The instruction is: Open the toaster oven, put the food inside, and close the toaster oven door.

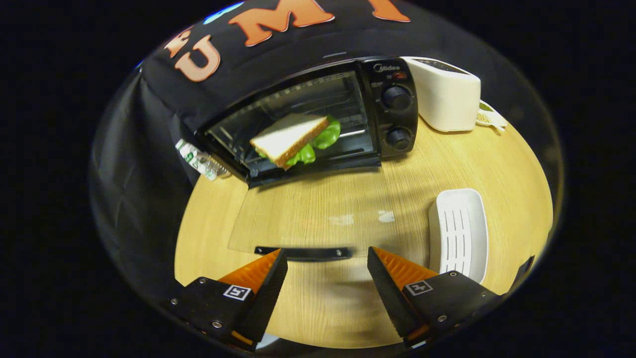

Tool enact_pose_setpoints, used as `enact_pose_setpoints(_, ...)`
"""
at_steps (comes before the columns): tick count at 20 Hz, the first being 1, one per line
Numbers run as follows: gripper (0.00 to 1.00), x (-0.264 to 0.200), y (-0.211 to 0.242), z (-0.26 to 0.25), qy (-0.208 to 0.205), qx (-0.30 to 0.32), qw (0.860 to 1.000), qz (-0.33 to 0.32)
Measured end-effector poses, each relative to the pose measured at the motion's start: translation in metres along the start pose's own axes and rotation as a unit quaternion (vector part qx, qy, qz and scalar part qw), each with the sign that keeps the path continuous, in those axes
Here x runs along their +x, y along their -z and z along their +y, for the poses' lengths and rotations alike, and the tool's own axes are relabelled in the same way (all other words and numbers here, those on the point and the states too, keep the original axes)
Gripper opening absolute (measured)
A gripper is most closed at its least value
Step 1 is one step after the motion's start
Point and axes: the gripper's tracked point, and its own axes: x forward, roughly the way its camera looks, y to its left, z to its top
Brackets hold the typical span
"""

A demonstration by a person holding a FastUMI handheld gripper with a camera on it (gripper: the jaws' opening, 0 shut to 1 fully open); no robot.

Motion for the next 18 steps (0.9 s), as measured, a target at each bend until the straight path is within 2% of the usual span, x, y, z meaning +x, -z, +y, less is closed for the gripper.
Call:
enact_pose_setpoints(6,0.97,0.026,0.031,0.004,0.021,-0.06,0.997,0.045)
enact_pose_setpoints(9,0.95,0.043,0.026,0.013,0.019,-0.084,0.996,0.034)
enact_pose_setpoints(14,0.95,0.052,0.028,0.014,0.011,-0.094,0.995,0.043)
enact_pose_setpoints(18,0.94,0.038,0.011,0.021,-0.009,-0.087,0.996,0.017)
